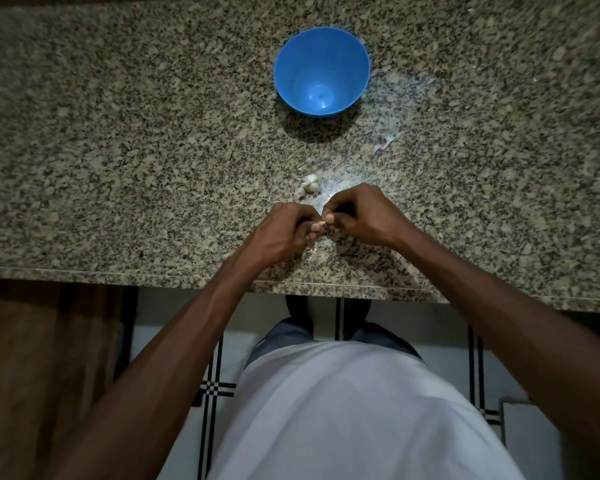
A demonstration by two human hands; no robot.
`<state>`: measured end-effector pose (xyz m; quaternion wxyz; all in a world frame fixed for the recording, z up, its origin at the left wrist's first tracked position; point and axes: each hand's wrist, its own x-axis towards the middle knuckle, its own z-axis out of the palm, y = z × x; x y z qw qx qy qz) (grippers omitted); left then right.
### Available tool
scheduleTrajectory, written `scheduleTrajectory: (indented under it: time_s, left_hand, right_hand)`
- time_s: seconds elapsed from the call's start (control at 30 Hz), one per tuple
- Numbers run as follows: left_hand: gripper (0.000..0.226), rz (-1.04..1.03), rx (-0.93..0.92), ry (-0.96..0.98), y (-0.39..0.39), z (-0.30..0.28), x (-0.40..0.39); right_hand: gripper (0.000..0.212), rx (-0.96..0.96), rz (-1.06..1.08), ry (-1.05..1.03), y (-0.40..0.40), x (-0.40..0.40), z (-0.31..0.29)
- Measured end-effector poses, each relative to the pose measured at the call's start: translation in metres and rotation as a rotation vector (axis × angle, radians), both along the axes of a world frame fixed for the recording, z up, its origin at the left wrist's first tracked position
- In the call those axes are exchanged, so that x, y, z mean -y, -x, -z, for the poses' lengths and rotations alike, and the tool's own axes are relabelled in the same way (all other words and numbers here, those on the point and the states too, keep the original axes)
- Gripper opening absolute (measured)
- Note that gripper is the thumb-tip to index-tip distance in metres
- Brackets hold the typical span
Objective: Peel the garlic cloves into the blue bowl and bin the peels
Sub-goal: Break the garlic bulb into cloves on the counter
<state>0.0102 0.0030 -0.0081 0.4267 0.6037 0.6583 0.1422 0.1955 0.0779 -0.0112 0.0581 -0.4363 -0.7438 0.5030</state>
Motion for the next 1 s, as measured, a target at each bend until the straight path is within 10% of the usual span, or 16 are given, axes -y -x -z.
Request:
scheduleTrajectory:
  time_s: [0.33, 0.57, 1.0]
  left_hand:
    - [0.02, -0.269, 0.187, -0.035, -0.001, 0.007, 0.008]
    - [0.026, -0.524, 0.409, -0.029, -0.01, 0.013, 0.021]
    - [0.021, -0.513, 0.375, -0.015, -0.016, 0.004, 0.015]
  right_hand:
    - [0.016, -0.361, 0.403, 0.522, -0.006, 0.002, 0.01]
    - [0.027, -0.058, 0.343, 0.141, -0.006, 0.008, 0.018]
    - [0.011, -0.236, 0.363, 0.143, -0.006, 0.024, 0.008]
